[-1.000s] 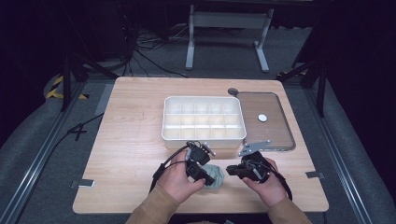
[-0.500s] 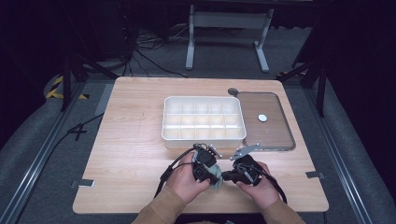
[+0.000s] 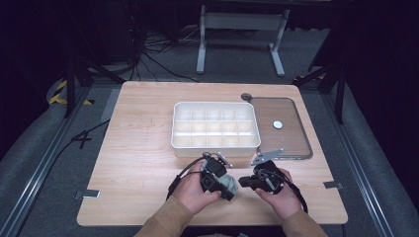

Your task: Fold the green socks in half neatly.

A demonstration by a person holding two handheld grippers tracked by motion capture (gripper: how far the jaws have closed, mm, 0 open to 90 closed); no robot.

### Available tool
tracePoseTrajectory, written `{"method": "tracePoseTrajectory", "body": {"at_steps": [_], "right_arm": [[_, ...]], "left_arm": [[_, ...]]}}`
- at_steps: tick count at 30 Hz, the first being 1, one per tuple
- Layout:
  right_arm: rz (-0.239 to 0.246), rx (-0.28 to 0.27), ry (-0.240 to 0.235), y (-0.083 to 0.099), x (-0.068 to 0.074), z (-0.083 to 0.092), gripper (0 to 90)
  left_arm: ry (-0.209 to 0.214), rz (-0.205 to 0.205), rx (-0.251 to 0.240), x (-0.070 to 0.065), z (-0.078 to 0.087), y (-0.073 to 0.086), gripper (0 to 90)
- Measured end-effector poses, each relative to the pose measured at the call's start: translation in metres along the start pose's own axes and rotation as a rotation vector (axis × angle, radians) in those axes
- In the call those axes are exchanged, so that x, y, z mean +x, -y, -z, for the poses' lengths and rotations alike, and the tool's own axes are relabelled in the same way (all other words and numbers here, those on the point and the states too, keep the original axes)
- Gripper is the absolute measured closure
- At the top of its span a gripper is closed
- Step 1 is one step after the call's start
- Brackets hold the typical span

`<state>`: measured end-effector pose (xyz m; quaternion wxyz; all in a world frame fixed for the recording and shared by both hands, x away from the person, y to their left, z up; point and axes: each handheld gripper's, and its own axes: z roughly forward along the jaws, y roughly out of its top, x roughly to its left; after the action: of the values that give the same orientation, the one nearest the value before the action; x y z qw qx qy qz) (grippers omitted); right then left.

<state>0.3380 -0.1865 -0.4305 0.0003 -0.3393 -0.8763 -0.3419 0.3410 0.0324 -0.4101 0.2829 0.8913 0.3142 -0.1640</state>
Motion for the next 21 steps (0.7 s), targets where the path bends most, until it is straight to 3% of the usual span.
{"method": "tracePoseTrajectory", "body": {"at_steps": [4, 7, 10, 13, 16, 19, 21], "right_arm": [[0.017, -0.03, 0.002, -0.005, 0.004, 0.008, 86.0], [0.026, -0.032, -0.004, -0.008, 0.006, 0.008, 86.0], [0.023, -0.028, -0.008, -0.01, 0.005, 0.004, 86.0], [0.023, -0.023, -0.013, -0.011, 0.005, 0.002, 85.8], [0.02, -0.018, -0.017, -0.01, 0.005, 0.0, 86.0], [0.022, -0.02, -0.013, -0.009, 0.004, 0.001, 85.9], [0.022, -0.023, -0.01, -0.008, 0.004, 0.003, 85.9]], "left_arm": [[-0.038, 0.04, -0.065, 0.01, 0.021, 0.008, 76.3], [-0.043, 0.062, -0.083, 0.014, 0.024, 0.012, 78.9], [-0.051, 0.038, -0.084, 0.009, 0.011, 0.009, 85.8], [-0.057, 0.009, -0.08, 0.002, -0.003, 0.003, 86.7], [-0.067, -0.007, -0.046, -0.004, -0.019, -0.004, 86.7], [-0.069, 0.006, -0.01, 0.001, -0.034, -0.006, 85.9], [-0.06, 0.004, -0.014, 0.003, -0.04, -0.006, 83.3]]}}
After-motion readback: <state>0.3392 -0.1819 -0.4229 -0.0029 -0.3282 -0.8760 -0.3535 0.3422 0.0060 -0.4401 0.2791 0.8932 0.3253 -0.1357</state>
